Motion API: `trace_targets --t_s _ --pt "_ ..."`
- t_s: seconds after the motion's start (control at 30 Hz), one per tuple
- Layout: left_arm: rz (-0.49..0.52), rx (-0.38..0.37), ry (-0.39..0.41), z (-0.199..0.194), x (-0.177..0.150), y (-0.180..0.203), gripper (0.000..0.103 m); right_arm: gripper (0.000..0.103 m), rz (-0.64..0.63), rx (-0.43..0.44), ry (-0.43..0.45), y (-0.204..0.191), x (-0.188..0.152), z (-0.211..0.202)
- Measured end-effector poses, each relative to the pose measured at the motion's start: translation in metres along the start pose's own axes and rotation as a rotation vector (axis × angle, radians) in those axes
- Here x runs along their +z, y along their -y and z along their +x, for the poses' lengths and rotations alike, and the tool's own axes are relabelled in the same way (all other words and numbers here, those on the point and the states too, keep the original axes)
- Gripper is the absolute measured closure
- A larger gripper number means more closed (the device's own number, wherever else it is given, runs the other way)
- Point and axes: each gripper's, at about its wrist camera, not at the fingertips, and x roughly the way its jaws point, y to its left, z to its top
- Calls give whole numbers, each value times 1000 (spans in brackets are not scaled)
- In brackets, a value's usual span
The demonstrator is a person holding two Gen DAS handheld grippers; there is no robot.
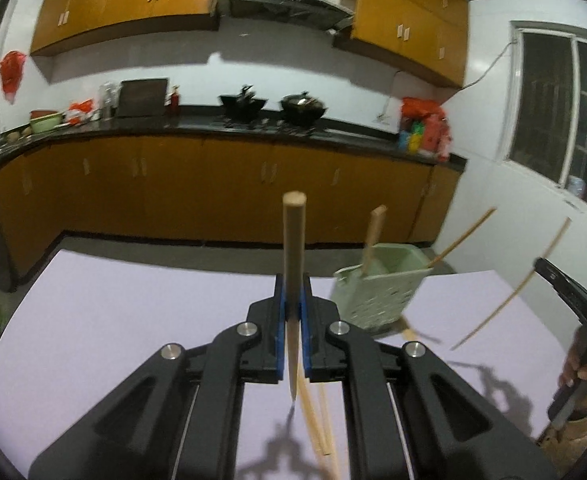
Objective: Organize utensils
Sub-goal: 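Lift both chopsticks into the green holder and open both grippers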
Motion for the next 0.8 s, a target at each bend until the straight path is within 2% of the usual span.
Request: trace_targets --t_s 0.2,0.37,0.5,0.6,0.8 --pt "11 -92 101 -15 36 39 96 96 22 130 129 -27 41 -21" --pt "15 -86 256 -14 74 70 96 96 -12 156 229 -54 60 -14" --pt "8 -61 332 7 90 86 96 96 -9 155 249 -64 62 14" --pt "17 -40 331 32 88 92 96 96 -32 127 223 -68 57 35" --pt "14 -33 258 82 67 87 96 95 -35 108 109 -66 34 69"
